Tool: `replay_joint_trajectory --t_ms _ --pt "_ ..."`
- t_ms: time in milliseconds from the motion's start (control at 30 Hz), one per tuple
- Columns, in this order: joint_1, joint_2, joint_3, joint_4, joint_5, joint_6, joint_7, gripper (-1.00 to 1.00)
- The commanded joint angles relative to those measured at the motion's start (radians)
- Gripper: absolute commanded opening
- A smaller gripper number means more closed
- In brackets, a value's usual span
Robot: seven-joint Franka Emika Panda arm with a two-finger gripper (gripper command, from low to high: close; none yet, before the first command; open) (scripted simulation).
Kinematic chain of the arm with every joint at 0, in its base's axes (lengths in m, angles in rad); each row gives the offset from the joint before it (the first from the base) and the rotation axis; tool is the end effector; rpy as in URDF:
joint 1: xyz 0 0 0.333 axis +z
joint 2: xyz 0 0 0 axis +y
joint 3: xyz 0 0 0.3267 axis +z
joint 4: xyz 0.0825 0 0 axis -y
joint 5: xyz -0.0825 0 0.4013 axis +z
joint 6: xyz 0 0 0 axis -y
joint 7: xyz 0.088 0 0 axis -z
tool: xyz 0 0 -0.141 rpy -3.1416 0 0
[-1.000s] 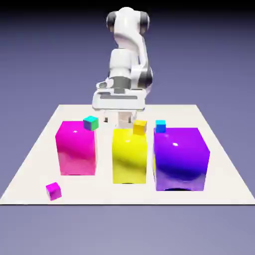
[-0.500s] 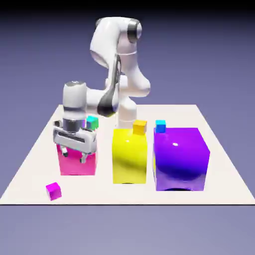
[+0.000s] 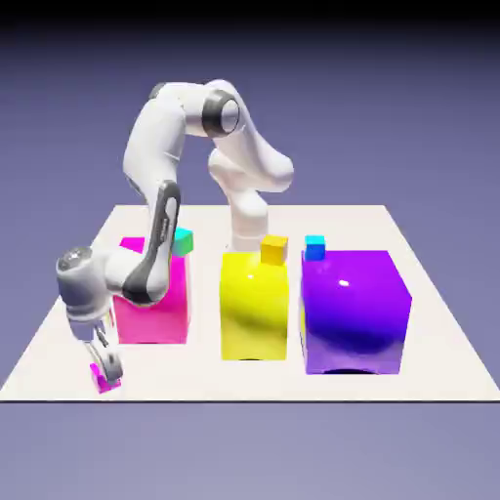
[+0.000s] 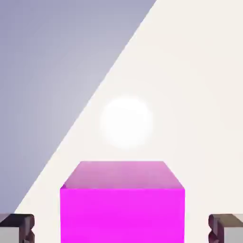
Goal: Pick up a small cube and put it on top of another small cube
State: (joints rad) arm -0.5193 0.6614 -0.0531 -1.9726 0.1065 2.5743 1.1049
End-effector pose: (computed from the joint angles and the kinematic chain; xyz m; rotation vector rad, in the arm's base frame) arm 0.5143 -0.3327 0.0841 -1.9988 2.4144 0.0960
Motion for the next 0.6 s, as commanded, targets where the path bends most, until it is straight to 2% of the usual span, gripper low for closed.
replay_joint_trajectory --t_ms 0,133,567 --pt "0.000 0.000 0.000 0.000 0.000 0.000 0.000 -1.00" --pt "0.009 -0.145 -0.015 -0.022 -0.016 -0.123 0.011 -1.00" --pt "0.008 -0.616 -0.004 -0.252 -0.047 -0.360 0.124 -1.00"
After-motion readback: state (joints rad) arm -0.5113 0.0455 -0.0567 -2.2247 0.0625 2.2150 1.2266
